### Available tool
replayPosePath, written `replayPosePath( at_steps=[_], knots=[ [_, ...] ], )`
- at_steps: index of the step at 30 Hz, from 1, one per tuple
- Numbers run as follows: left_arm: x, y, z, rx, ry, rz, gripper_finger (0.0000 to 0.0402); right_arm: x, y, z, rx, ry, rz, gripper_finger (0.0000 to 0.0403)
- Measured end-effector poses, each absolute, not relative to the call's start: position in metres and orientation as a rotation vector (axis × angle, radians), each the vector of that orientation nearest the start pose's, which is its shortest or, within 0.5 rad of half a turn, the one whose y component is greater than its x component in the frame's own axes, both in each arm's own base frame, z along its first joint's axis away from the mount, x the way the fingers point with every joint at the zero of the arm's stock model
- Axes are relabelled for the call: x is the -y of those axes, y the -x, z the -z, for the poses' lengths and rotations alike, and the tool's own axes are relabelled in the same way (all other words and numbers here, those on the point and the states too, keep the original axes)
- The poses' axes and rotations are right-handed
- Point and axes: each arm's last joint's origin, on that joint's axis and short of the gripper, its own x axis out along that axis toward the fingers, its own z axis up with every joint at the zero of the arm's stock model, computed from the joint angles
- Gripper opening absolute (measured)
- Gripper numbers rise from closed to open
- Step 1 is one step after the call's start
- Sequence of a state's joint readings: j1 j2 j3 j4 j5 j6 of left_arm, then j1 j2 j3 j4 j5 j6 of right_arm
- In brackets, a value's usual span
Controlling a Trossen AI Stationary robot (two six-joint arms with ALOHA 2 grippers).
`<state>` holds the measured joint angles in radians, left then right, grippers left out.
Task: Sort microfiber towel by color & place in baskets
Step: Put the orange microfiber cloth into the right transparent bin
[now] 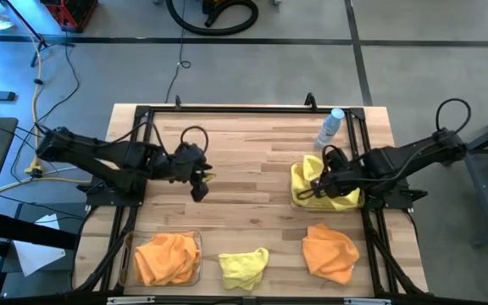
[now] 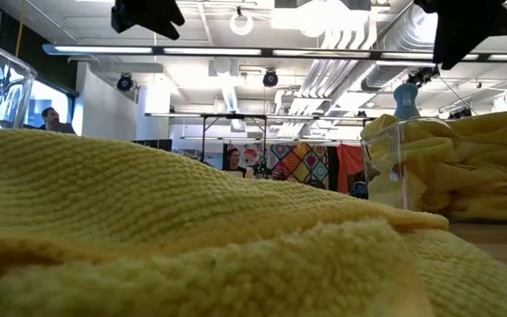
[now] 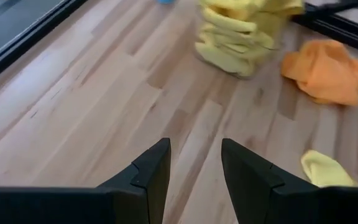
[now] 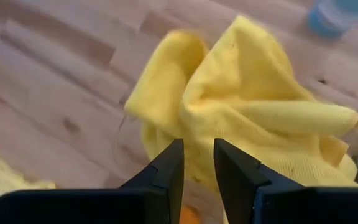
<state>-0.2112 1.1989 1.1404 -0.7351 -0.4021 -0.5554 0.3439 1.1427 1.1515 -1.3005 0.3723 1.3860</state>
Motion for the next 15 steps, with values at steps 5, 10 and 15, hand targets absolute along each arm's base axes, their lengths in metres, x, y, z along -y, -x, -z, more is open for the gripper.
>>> replayPosePath(
  at_steps=[5, 10, 15],
  knots=[
    [0.059, -0.245, -0.323, -0.668, 0.227, -0.29, 0.0131, -0.067, -0.17, -0.311, -1.03, -0.772, 0.704, 0.0083],
    [0.086, -0.262, -0.312, -0.672, 0.101, -0.154, 0.0131, -0.095, -0.161, -0.309, -1.044, -0.762, 0.58, 0.0083],
    [0.109, -0.275, -0.299, -0.663, 0.052, -0.069, 0.0131, -0.127, -0.155, -0.31, -1.025, -0.761, 0.414, 0.0083]
  ],
)
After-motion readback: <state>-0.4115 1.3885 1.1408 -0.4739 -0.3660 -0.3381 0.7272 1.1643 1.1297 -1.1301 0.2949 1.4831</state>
